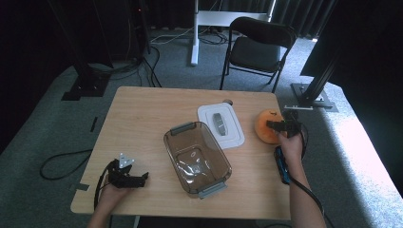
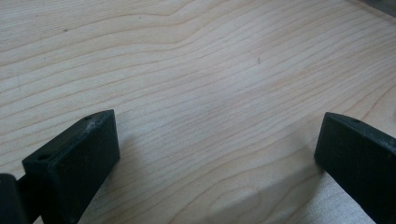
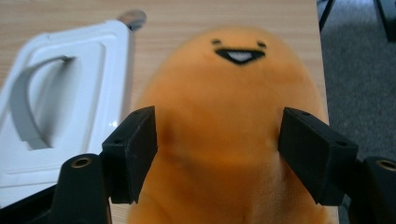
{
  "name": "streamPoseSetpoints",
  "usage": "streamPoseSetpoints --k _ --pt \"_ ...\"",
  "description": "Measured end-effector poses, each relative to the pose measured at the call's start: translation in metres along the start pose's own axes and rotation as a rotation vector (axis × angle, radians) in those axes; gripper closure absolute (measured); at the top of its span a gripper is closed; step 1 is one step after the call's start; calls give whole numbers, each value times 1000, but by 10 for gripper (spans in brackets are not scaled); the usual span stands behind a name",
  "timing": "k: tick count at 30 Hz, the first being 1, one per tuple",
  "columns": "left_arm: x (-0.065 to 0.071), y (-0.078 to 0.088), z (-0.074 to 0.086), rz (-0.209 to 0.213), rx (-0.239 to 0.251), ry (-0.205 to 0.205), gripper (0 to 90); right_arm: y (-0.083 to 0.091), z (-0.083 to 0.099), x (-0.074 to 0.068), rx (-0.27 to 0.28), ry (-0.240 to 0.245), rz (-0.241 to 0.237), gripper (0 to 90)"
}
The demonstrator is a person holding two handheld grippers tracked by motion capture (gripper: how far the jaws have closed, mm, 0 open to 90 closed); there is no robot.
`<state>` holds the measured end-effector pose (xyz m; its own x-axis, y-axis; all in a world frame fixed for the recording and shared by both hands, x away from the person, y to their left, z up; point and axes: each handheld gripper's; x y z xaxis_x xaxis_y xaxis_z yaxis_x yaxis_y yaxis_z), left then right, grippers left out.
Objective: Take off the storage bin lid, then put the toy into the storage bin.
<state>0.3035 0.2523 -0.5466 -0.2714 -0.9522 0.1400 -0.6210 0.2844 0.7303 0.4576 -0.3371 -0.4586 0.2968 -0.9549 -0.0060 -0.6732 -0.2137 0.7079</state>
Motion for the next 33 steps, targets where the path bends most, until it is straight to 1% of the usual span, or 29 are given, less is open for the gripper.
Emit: streamPoseSetpoints --k 1,3,6,9,11,12,13,14,15,16,17,20,22,24,25,27,28,31,33 --pt "0 0 0 0 0 0 3 -3 2 1 -10 -5 7 276" --pt "0 0 0 0 0 0 4 -6 4 3 -14 -18 1 267" --pt "0 0 0 0 0 0 3 -8 6 3 -17 -19 5 259" --pt "0 0 0 0 -1 0 3 -11 8 4 -41 -31 -7 244" --pt "0 0 0 -1 -1 -1 4 -13 11 4 -44 -32 -16 245" --pt "0 0 0 -1 -1 -1 4 -15 12 3 -53 -26 -19 278" --pt "0 0 0 -1 -1 0 4 -16 14 0 -63 -10 -20 348" --pt "0 0 0 0 -1 -1 4 -17 14 -1 -59 2 -24 387" --pt "0 0 0 0 -1 -1 4 -17 15 -3 -54 13 -24 448" --pt "0 0 0 0 0 -1 4 -16 16 -4 -47 30 -12 520" --pt "0 0 0 0 -1 0 4 -14 16 -5 -45 33 2 561" --pt "0 0 0 0 -1 0 4 -10 17 -5 -21 15 12 664" --pt "0 0 0 0 -1 0 3 -6 18 -4 -5 3 12 695" --pt "0 0 0 0 -1 0 4 -2 16 -3 0 2 17 701" --pt "0 0 0 0 -1 0 4 1 15 -3 2 13 17 711" --pt "0 0 0 0 0 0 3 3 14 -4 2 16 14 714" --pt "0 0 0 -1 -1 0 3 6 12 -5 5 28 -5 714" --pt "0 0 0 0 -1 0 4 14 9 -9 25 56 -8 715" --pt "0 0 0 -1 -1 0 4 20 5 -13 37 67 -19 718"
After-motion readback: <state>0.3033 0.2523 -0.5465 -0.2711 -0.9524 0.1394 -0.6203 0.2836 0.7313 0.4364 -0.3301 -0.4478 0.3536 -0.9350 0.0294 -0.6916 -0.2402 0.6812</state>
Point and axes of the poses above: each handheld gripper's, and its own axes: y roughly backward along the jaws, z roughly out of its underside, x roughly to its right, and after that the axes turned 13 degrees about y, right-handed
